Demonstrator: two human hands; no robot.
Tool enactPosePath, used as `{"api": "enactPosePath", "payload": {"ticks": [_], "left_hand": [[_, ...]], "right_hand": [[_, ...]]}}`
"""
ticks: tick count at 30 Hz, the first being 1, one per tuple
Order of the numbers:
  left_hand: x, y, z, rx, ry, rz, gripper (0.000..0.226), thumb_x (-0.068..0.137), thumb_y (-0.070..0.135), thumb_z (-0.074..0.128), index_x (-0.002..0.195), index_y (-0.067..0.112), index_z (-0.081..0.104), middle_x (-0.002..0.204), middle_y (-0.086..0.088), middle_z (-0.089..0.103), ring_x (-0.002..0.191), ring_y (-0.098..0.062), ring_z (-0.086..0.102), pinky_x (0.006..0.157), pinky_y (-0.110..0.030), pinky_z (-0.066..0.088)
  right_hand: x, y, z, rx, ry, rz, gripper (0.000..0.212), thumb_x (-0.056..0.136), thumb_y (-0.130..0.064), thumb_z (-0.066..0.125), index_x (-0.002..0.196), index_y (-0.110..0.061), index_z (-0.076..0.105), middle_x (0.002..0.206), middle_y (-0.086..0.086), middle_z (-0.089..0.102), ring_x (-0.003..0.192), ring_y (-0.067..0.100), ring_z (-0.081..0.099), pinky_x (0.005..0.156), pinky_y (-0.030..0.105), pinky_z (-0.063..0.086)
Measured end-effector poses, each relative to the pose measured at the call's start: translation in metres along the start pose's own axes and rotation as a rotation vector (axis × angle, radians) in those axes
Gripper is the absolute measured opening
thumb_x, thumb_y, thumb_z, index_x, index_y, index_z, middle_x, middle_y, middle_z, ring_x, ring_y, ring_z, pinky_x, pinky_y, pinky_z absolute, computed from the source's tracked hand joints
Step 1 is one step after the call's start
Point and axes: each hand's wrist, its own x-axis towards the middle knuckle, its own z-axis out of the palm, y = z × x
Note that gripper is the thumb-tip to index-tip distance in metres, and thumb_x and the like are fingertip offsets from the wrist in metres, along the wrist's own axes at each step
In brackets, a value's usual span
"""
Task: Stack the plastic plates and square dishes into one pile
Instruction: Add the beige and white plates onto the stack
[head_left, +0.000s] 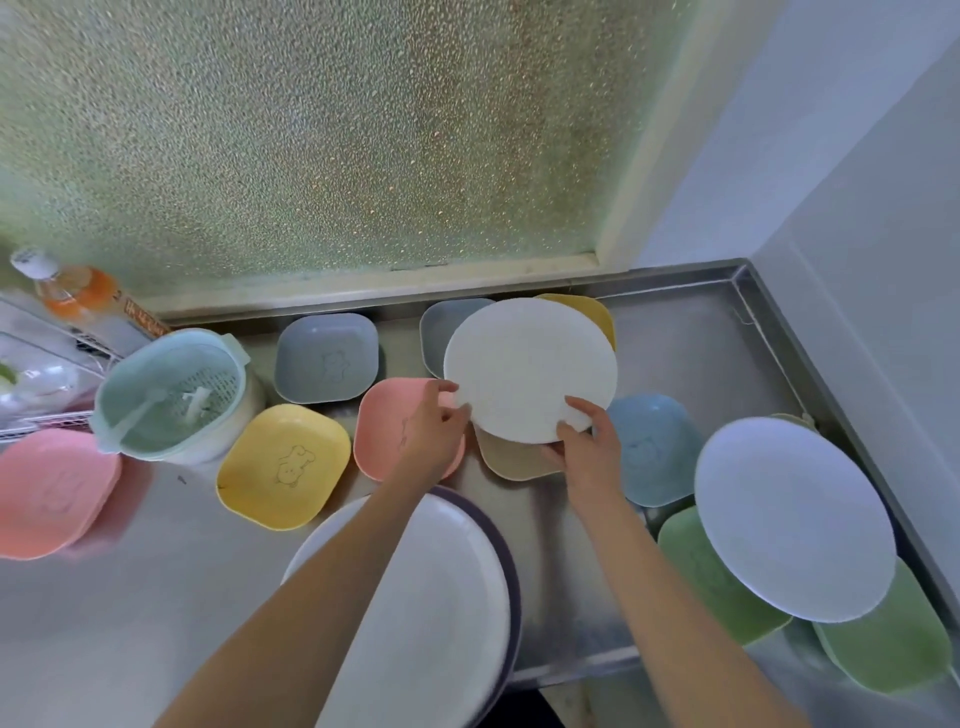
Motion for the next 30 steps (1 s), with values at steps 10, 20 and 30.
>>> {"api": "enactPosePath", "payload": {"ticks": [10, 20, 30], "left_hand": [[-0.027, -0.029, -0.093, -0.131, 0.14, -0.012, 0.03, 0.089, 0.035, 0.054, 0.111, 0.017, 0.063, 0.092, 0.002, 0.064, 0.086, -0.023, 0.061, 0.069, -0.031, 0.048], [-0.095, -0.103, -0.132, 0.473, -0.018, 0.301, 0.027, 0.095, 0.028, 0.045, 0.12, 0.024, 0.054, 0.069, -0.002, 0.058, 0.07, -0.029, 0.057, 0.061, -0.033, 0.04], [-0.104, -0.122, -0.143, 0.805, 0.023, 0.397, 0.034, 0.098, 0.034, 0.033, 0.128, 0.021, 0.041, 0.098, -0.014, 0.071, 0.086, -0.036, 0.065, 0.069, -0.037, 0.047]], "right_hand": [[-0.086, 0.024, -0.025, -0.108, -0.239, -0.114, 0.074, 0.091, 0.002, 0.05, 0.147, -0.037, 0.024, 0.102, 0.012, 0.061, 0.094, 0.04, 0.06, 0.071, 0.042, 0.059], [-0.147, 0.085, -0.02, -0.918, 0.007, -0.406, 0.031, 0.1, -0.031, 0.037, 0.129, -0.03, 0.045, 0.106, 0.003, 0.066, 0.092, 0.023, 0.059, 0.079, 0.032, 0.041], [-0.167, 0.094, -0.009, -1.331, 0.067, -0.438, 0.045, 0.103, -0.035, 0.023, 0.147, -0.028, 0.026, 0.09, 0.004, 0.065, 0.071, 0.015, 0.047, 0.065, 0.03, 0.035]]}}
